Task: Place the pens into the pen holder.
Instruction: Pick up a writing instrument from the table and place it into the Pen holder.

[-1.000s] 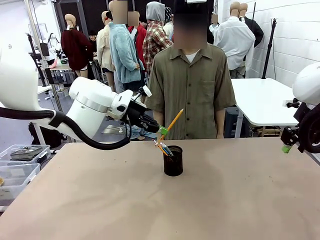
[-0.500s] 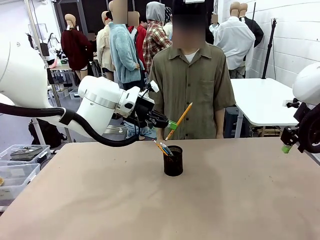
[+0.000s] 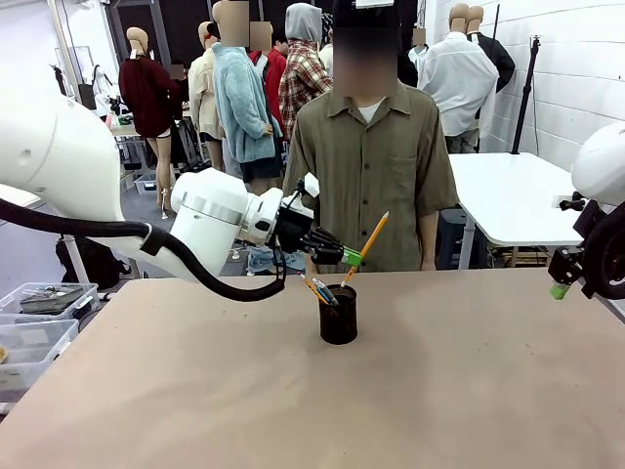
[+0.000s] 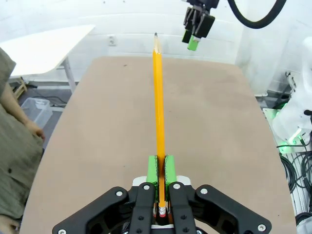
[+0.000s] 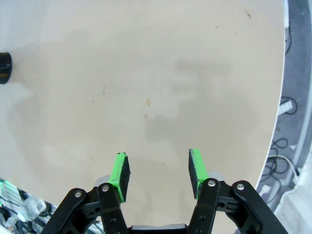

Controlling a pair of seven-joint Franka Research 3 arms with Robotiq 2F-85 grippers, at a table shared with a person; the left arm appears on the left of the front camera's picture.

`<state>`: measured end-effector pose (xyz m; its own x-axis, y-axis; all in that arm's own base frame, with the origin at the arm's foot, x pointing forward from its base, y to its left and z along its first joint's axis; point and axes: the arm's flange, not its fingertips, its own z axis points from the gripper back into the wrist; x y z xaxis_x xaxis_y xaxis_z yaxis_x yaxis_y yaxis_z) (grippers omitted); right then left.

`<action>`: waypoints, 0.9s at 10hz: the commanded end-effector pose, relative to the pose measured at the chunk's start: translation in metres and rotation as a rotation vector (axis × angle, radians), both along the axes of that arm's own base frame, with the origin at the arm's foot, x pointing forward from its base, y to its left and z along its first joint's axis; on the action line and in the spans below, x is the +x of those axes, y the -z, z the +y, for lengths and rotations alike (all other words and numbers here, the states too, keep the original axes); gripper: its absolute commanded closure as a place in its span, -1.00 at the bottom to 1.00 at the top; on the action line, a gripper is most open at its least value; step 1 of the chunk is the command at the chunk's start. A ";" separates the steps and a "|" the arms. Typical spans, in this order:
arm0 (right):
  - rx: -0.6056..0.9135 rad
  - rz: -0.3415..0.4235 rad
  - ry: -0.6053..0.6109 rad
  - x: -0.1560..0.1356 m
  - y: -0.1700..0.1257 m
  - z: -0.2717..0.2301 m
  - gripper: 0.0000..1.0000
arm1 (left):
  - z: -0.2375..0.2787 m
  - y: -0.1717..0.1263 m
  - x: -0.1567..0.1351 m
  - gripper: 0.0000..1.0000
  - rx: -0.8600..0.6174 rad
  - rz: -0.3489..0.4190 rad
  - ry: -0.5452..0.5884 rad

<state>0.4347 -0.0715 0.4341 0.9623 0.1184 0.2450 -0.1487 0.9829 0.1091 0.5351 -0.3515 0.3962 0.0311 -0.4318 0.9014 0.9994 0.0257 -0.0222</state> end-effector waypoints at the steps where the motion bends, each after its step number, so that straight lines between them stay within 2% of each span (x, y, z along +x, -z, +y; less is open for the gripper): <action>1: -0.037 0.002 0.020 0.000 0.002 0.002 -0.24 | -0.004 0.013 0.010 1.00 -0.017 0.009 0.017; 5: -0.037 0.002 0.020 0.000 0.002 0.002 -0.24 | 0.011 0.040 0.005 1.00 0.000 0.015 0.028; 9: -0.037 0.002 0.020 0.000 0.002 0.002 -0.24 | 0.022 0.047 0.006 1.00 -0.007 0.049 0.009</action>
<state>0.4347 -0.0715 0.4341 0.9623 0.1184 0.2449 -0.1487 0.9829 0.1091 0.5466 -0.3360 0.3543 0.0846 -0.4505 0.8888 0.9964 0.0307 -0.0793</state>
